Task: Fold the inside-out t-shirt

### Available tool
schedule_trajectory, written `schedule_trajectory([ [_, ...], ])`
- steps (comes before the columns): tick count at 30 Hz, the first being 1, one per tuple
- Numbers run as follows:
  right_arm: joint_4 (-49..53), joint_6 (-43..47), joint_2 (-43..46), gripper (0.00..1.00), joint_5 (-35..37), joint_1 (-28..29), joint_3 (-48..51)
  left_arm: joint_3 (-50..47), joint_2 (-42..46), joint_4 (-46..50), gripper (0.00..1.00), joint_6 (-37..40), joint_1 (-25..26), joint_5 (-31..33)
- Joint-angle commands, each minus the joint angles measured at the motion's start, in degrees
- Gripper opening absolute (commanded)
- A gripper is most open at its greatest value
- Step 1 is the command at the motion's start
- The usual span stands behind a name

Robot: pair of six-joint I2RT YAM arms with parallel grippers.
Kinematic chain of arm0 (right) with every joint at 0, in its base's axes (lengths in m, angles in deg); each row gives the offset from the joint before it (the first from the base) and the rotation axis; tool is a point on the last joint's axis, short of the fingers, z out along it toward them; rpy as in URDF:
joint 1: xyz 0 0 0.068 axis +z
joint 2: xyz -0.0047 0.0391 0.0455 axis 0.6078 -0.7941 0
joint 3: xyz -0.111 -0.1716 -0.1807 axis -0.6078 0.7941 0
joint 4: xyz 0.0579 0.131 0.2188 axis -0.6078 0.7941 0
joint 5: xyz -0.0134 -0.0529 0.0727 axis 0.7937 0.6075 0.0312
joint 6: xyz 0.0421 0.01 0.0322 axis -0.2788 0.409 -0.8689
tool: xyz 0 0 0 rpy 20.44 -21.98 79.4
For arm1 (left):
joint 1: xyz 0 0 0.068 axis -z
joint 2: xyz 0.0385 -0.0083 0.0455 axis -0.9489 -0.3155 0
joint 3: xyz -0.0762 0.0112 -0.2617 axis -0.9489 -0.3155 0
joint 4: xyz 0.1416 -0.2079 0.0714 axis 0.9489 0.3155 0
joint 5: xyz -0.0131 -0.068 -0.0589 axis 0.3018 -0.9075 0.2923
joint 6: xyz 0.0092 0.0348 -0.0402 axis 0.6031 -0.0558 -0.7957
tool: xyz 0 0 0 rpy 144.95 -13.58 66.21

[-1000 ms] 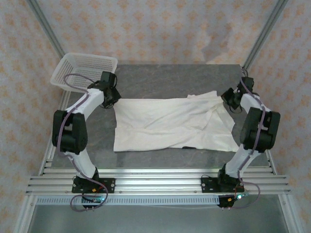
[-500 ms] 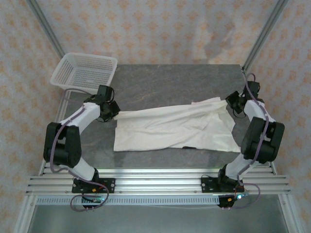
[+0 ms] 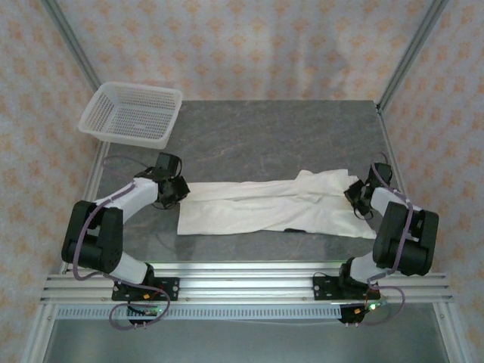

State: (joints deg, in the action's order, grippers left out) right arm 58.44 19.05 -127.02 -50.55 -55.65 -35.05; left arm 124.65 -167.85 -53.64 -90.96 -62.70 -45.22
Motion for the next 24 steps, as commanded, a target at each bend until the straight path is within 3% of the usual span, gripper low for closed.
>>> schedule_trajectory([
  [1,1.86,0.95,1.91,0.19,3.26,-0.35,-3.51,-1.94,3.59,-3.97,0.05,-1.71,0.69,3.62],
  [6,7.71,2.89,4.82,0.34,4.16,-0.41,-9.17,-7.23,15.32,-7.45,0.17,-1.29,2.29,6.07],
  [11,5.64,4.83,4.0,0.45,0.96,2.32,-12.7,-11.29,25.89,-9.91,0.28,0.78,4.8,7.79],
  [13,5.81,6.7,0.89,0.5,1.78,5.3,-15.67,-12.21,29.28,-10.42,0.42,1.37,5.45,8.35],
  [19,10.59,12.18,-13.42,0.62,7.84,9.35,-28.36,-12.22,34.75,-10.55,0.69,4.21,6.19,5.98],
  [24,16.58,15.02,-24.0,0.65,11.43,11.06,-37.42,-11.92,35.74,-9.0,0.81,5.54,6.9,4.96],
])
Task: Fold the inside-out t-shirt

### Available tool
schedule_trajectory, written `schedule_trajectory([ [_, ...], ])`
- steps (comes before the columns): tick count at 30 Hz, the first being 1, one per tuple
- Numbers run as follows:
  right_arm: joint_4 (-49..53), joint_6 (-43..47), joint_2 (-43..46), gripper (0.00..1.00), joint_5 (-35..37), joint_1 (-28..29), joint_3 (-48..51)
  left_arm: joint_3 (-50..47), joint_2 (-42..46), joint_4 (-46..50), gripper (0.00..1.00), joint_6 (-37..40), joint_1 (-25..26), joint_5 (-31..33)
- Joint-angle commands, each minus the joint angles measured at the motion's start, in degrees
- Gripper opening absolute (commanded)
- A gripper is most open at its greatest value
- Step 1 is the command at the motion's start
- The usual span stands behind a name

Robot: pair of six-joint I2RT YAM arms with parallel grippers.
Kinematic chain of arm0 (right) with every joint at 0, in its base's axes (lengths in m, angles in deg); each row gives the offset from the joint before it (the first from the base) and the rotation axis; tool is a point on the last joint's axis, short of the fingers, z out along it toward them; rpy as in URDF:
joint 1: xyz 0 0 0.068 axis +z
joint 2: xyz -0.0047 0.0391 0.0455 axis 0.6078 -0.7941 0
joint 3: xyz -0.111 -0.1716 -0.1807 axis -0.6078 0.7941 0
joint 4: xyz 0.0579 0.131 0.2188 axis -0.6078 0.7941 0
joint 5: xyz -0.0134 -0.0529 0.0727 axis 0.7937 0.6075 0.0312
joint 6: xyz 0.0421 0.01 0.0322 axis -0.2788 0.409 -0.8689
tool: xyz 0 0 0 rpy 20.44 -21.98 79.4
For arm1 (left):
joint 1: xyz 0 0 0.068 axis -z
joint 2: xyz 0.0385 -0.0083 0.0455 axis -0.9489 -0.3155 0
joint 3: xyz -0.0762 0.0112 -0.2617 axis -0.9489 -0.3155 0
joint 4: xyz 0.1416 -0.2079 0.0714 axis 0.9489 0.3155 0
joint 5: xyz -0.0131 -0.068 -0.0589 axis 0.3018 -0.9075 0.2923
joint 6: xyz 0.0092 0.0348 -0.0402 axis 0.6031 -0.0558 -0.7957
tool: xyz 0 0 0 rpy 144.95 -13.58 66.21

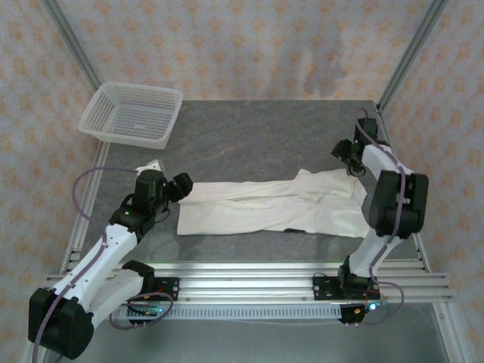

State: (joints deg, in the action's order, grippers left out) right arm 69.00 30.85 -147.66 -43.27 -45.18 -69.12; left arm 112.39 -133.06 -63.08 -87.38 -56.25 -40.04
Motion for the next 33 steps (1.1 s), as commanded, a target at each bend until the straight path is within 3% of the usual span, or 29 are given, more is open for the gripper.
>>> schedule_trajectory([
  [1,6.81,3.56,-4.9,0.65,3.58,0.63,-4.51,0.26,0.95,0.87,0.81,1.95,0.47,-0.05],
  [4,8.92,4.41,-8.28,0.62,-0.06,1.03,-7.29,-0.31,0.8,0.94,0.81,1.7,0.47,0.35],
  [8,9.06,2.82,-8.87,0.51,-0.15,1.6,-7.34,-0.21,-0.46,1.41,0.81,1.0,0.58,1.22],
  [12,7.85,1.05,-7.64,0.14,-2.09,1.6,-6.52,0.25,-1.59,2.29,0.81,0.57,0.55,1.81],
  [15,7.08,1.16,-4.37,0.0,-1.27,1.66,-5.34,0.25,-1.61,2.87,0.81,0.63,0.6,2.35],
  [21,5.13,2.87,4.49,0.0,0.96,1.6,-0.1,-0.1,-2.26,2.27,0.81,0.29,0.61,2.24],
  [26,4.91,3.43,6.85,0.0,8.01,1.09,2.64,-0.04,-3.43,1.69,0.81,-0.03,0.64,0.79],
  [28,6.4,3.41,5.35,0.34,9.06,0.76,1.39,0.36,-3.94,1.04,0.82,1.24,0.64,-1.86],
  [29,6.92,3.47,4.35,0.47,9.01,0.57,0.65,0.66,-4.29,0.49,0.82,1.87,0.72,-3.79],
  [33,9.98,4.37,-1.57,0.49,6.0,-0.6,-3.78,3.44,-6.95,-2.21,0.9,7.25,4.18,-15.24],
])
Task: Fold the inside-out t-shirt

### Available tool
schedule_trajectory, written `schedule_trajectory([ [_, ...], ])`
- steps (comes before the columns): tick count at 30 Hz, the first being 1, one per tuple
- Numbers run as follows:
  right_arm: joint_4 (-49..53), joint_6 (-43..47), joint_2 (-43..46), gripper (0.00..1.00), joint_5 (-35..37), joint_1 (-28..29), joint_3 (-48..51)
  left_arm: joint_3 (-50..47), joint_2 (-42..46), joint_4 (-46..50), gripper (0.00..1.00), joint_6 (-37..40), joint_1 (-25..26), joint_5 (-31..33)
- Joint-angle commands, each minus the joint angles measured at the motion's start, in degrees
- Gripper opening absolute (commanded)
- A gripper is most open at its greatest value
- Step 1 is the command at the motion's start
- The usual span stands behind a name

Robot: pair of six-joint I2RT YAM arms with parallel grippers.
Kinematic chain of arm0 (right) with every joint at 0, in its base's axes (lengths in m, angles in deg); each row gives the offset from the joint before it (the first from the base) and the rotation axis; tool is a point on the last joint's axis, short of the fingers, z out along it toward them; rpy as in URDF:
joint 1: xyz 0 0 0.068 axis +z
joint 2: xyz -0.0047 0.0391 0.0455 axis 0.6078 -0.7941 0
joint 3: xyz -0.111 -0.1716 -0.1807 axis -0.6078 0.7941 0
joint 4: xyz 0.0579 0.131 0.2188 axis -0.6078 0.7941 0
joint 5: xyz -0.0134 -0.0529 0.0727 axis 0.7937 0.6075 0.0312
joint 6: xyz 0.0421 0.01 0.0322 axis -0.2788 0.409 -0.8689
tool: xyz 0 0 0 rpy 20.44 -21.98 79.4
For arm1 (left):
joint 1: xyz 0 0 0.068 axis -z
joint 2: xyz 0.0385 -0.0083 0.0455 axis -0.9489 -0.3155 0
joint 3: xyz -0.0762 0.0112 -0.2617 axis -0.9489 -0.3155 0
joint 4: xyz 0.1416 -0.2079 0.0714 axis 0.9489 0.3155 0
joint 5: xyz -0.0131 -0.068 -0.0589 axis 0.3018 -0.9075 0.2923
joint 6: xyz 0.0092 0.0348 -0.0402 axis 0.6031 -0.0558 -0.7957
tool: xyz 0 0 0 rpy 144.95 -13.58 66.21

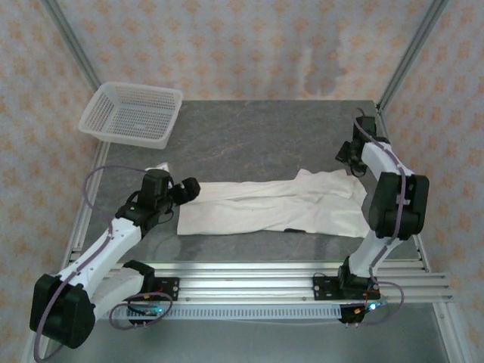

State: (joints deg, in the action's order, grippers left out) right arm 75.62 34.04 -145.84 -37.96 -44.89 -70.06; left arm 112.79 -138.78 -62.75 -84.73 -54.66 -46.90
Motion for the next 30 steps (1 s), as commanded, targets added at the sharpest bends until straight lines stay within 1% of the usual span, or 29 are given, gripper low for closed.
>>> schedule_trajectory([
  [1,3.61,1.53,-4.4,0.49,-0.05,-0.97,-3.58,4.26,-1.77,-1.89,0.92,6.21,4.56,-9.43],
  [3,3.76,1.76,-5.91,0.48,-1.44,-0.97,-4.55,6.09,-2.6,-0.38,0.95,8.42,8.28,-9.57],
  [6,4.42,2.1,-7.5,0.48,-3.54,-0.97,-6.07,6.96,-3.46,-0.09,0.97,8.85,11.31,-8.29],
  [9,5.72,1.65,-8.66,0.48,-5.48,-0.92,-7.32,6.54,-4.24,-0.95,0.98,8.19,11.86,-7.02],
  [14,5.91,-0.3,-8.43,0.46,-8.27,-0.97,-6.65,6.45,-5.66,-1.51,0.99,7.42,12.23,-4.87],
  [17,6.35,-0.6,-8.01,0.47,-7.61,-0.97,-6.36,6.2,-5.96,-1.37,0.99,7.21,12.29,-3.85],
  [21,6.81,1.87,-7.91,0.52,-1.05,-0.97,-5.69,5.75,-5.38,-1.15,0.99,7.4,12.38,-3.46],
  [23,7.02,2.76,-8.24,0.53,-1.17,-0.97,-5.59,5.48,-5.19,-0.97,0.99,7.39,12.34,-2.9],
  [25,6.99,2.78,-8.72,0.51,-3.99,-0.95,-5.6,5.26,-5.12,-1.3,0.99,7.32,12.38,-2.55],
  [27,6.02,2.03,-8.73,0.46,-6.66,-0.89,-5.04,5.39,-5.52,-1.42,0.99,7.16,12.4,-2.02],
  [30,5.26,1.03,-8.52,0.38,-7.55,-0.81,-4.86,5.56,-6.27,-1.28,0.99,7.04,12.35,-1.99],
])
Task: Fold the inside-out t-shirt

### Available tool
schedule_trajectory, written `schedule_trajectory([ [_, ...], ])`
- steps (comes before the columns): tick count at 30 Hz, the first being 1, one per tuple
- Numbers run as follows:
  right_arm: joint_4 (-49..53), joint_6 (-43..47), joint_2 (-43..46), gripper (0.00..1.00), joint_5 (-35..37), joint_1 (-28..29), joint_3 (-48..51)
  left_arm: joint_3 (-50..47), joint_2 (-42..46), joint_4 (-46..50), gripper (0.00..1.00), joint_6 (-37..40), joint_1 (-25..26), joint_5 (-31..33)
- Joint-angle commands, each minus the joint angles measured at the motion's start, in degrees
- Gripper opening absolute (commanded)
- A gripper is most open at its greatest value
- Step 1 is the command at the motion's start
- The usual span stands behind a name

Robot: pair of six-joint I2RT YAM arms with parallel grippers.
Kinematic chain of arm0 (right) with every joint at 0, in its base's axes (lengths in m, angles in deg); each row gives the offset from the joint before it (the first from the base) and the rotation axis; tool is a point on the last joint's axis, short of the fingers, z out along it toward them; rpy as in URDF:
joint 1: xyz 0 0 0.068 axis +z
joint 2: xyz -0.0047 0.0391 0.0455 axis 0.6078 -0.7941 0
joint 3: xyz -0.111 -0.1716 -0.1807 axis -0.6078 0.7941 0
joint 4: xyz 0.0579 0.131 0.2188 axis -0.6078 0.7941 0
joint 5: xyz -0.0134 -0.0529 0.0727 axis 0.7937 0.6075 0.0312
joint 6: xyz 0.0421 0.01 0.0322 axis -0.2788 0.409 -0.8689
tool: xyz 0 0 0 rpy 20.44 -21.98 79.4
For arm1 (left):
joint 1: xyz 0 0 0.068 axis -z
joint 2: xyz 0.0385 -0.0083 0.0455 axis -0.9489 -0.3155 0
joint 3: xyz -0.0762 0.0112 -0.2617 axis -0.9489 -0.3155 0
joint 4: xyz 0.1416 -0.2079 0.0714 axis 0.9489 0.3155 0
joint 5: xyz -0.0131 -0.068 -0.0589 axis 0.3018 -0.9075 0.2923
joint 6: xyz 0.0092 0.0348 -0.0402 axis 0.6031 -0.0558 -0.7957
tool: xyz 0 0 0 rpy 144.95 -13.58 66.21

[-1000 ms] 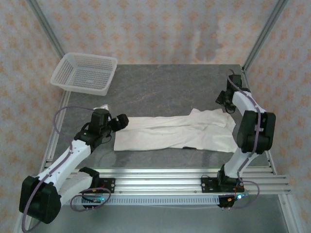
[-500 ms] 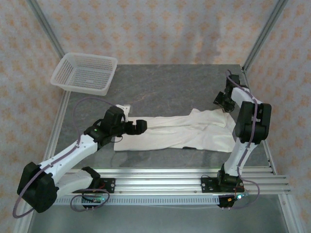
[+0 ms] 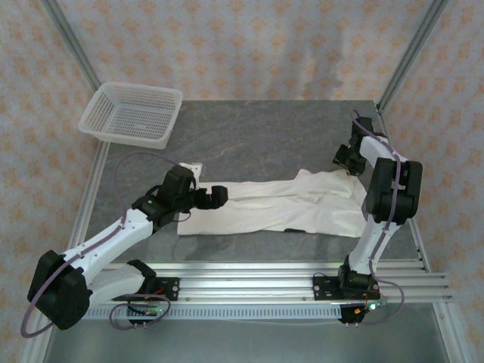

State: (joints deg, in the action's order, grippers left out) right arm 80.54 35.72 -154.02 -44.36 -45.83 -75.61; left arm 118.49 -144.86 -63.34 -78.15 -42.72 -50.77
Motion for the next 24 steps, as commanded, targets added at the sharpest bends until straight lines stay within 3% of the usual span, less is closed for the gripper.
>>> schedule_trajectory([
  [1,0.25,-0.75,-0.27,0.35,-1.19,0.14,0.72,-0.16,-0.32,-0.74,0.99,0.41,0.4,1.88],
  [10,2.24,-1.24,-0.07,0.34,-1.78,0.28,0.11,-0.62,-0.46,-0.73,0.99,0.2,0.39,2.8],
  [16,2.21,-1.34,0.87,0.06,-0.01,0.23,1.08,-0.56,-0.78,-0.65,0.99,0.1,0.47,3.1],
  [24,3.44,-0.77,2.0,0.0,1.74,0.25,0.18,-0.75,-0.07,0.05,0.99,0.02,0.4,4.07],
])
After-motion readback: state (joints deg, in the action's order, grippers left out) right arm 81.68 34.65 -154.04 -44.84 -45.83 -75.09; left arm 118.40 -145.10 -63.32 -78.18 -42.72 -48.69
